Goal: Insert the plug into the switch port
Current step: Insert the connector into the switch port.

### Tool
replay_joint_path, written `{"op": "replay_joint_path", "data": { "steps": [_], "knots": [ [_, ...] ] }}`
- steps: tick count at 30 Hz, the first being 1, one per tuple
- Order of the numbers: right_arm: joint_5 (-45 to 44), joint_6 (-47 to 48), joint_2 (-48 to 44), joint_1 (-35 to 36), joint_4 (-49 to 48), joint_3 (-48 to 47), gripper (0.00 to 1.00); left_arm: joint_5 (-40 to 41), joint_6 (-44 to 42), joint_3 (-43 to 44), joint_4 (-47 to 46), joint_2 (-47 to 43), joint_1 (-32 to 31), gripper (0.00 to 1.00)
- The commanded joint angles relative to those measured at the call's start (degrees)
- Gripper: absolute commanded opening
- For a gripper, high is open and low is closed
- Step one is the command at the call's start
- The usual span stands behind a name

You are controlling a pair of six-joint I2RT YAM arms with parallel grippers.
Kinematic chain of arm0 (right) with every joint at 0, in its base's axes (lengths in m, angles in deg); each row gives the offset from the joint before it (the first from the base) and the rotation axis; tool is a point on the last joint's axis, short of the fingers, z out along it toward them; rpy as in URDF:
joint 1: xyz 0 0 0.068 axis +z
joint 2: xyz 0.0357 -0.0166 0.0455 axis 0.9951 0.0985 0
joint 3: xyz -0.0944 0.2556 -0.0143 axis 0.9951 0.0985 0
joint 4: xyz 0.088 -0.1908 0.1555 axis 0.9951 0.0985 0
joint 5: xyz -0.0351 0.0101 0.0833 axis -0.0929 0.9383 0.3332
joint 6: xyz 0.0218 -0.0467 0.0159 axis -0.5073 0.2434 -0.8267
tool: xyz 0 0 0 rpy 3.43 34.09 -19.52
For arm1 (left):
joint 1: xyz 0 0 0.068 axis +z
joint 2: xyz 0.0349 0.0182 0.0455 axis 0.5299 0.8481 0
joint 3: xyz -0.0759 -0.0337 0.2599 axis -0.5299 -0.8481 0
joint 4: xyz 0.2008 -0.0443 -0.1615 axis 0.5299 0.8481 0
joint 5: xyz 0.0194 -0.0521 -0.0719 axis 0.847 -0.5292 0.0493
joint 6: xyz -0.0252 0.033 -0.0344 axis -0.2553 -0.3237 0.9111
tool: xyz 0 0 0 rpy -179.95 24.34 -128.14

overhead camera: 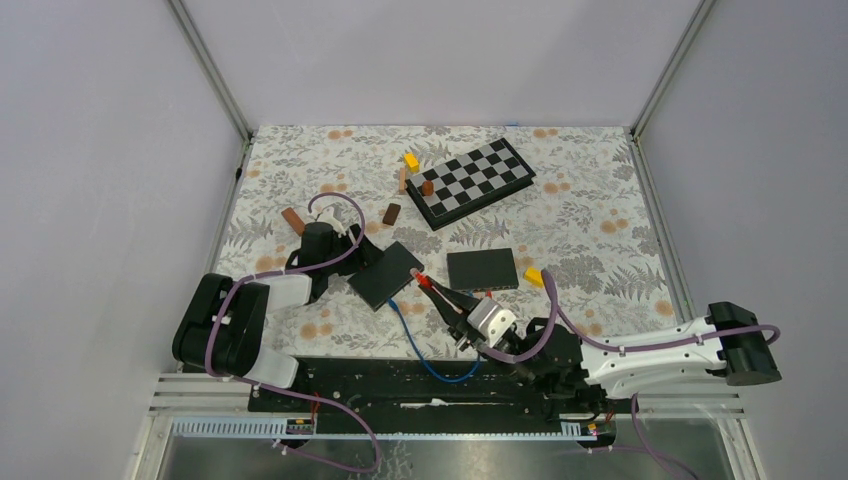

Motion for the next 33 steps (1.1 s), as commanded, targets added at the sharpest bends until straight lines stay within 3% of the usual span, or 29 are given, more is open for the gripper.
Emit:
{"op": "replay_joint_path", "data": {
  "steps": [1,17,28,33],
  "knots": [
    [3.1,-2.5,-2.0,-0.4,-3.8,1.9,0.0,-0.7,-0.4,0.7,0.6,1.0,0.4,0.68],
    [18.4,12.3,-0.1,-0.5,-20.3,9.7,0.0,-0.9,-0.5,0.7,0.7,1.0,0.4,0.68],
    [17.5,22.9,0.1,-0.5,-21.1,10.5,0.0,-0.9,-0.5,0.7,0.6,1.0,0.5,0.68],
    [9.1,23.4,1.2,-0.5,-23.0,9.1,0.0,-1.9,-0.6,-0.6,-0.8,-2.8,0.5,0.67]
  ]
}}
